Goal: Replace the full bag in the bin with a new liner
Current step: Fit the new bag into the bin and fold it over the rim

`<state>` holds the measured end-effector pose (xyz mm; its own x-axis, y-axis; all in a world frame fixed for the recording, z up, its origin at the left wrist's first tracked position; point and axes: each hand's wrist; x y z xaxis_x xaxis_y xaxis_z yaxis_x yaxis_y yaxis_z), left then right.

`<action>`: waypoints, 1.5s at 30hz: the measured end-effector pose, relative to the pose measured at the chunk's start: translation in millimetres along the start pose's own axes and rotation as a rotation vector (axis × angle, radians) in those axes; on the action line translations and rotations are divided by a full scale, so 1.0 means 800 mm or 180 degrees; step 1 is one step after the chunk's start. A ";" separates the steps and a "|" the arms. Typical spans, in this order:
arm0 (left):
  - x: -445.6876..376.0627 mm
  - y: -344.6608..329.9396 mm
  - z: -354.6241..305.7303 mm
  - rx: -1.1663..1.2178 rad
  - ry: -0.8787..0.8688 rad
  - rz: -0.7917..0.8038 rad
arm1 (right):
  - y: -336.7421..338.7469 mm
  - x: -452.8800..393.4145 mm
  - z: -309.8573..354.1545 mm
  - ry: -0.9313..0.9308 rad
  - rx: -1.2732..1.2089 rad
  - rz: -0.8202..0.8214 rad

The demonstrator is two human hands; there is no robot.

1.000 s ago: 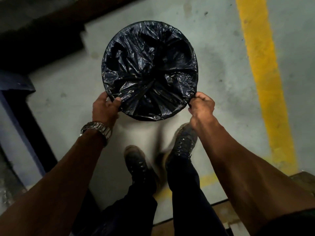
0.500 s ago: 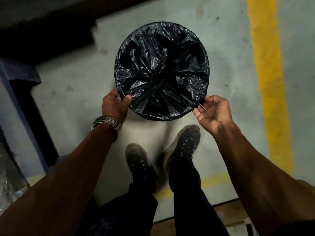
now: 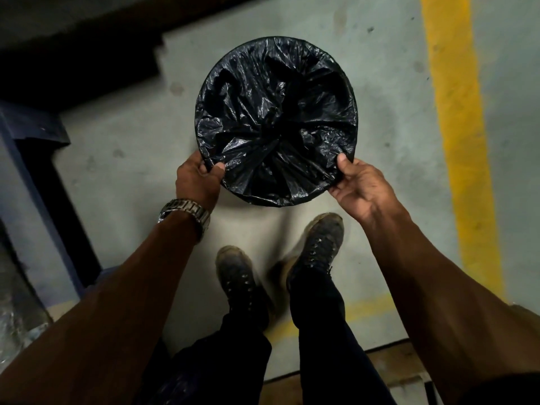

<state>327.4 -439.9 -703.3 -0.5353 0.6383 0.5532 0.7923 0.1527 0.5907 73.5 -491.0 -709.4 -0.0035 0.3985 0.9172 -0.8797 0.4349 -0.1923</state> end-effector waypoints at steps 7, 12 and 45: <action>0.000 -0.002 -0.001 -0.0117 -0.0012 -0.0018 | -0.006 0.007 0.002 -0.0172 0.0048 -0.0089; -0.002 -0.002 0.000 -0.0046 0.0045 -0.0015 | -0.012 0.006 0.003 -0.0068 0.0428 -0.0243; 0.006 0.016 -0.024 0.0665 0.0917 0.0344 | -0.025 0.022 -0.006 0.0469 0.0948 -0.0903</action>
<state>329.6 -449.1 -682.0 -0.4822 0.4252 0.7660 0.8755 0.2657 0.4037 93.1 -489.1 -691.3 0.3069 0.4172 0.8554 -0.9349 0.3005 0.1889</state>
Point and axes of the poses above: each hand's wrist, its own x-axis away from the middle knuckle, its own y-axis out of the back of the hand, z = x × y
